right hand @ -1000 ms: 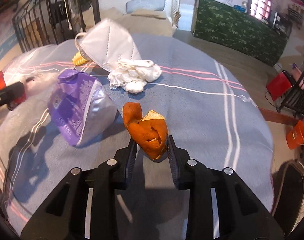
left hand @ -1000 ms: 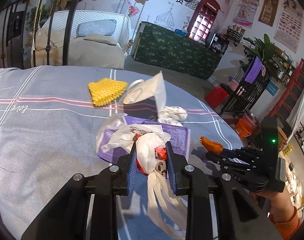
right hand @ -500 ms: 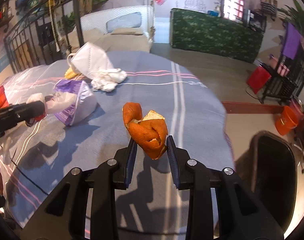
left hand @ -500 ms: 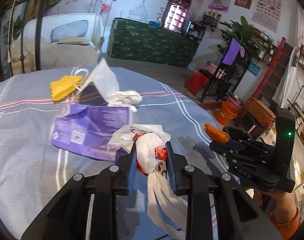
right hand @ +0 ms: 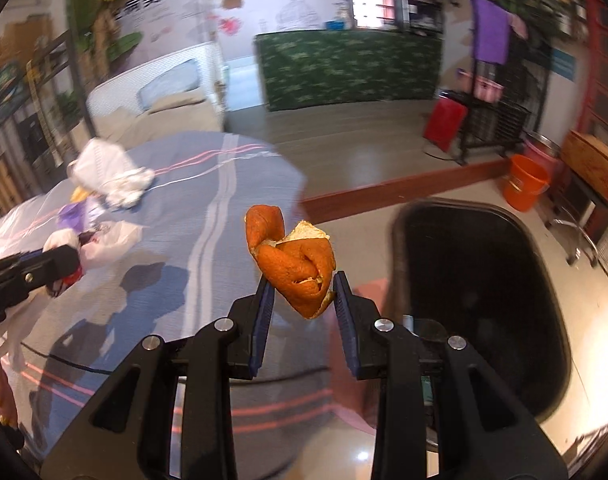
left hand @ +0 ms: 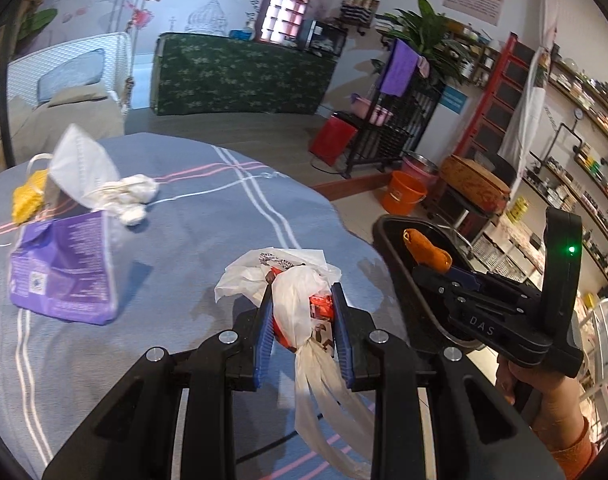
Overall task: Collect trash
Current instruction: 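Carry the plastic bag and orange peel to the bin and release both inside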
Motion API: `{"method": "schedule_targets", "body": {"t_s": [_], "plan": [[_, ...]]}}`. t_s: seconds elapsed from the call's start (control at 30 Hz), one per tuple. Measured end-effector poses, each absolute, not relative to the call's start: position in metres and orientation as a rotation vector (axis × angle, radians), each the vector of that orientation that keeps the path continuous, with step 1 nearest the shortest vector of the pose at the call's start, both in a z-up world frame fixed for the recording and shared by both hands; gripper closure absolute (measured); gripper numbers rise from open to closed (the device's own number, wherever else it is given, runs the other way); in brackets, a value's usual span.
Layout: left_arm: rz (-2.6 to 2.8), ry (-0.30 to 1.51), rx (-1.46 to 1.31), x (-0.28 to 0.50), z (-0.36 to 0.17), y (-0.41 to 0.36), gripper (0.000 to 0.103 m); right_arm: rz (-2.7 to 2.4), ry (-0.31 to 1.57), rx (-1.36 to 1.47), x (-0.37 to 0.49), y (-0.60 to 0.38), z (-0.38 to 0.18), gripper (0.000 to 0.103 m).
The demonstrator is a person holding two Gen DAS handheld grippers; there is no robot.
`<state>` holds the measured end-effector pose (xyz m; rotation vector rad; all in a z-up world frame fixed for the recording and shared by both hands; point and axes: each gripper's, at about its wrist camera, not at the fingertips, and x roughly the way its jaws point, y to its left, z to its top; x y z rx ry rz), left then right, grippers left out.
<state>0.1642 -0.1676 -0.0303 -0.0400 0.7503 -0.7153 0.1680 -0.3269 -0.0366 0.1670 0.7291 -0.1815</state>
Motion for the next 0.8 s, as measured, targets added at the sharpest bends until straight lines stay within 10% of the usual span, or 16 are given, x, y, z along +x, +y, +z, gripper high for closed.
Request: {"method": "schedule_targets", "body": {"t_s": [0.8], "plan": [[-0.971, 0.802, 0.080, 0.137, -0.039, -0.282, 0.076, -0.463, 0.789, 0.331, 0.139, -0.441, -0.096, 0.072]]}}
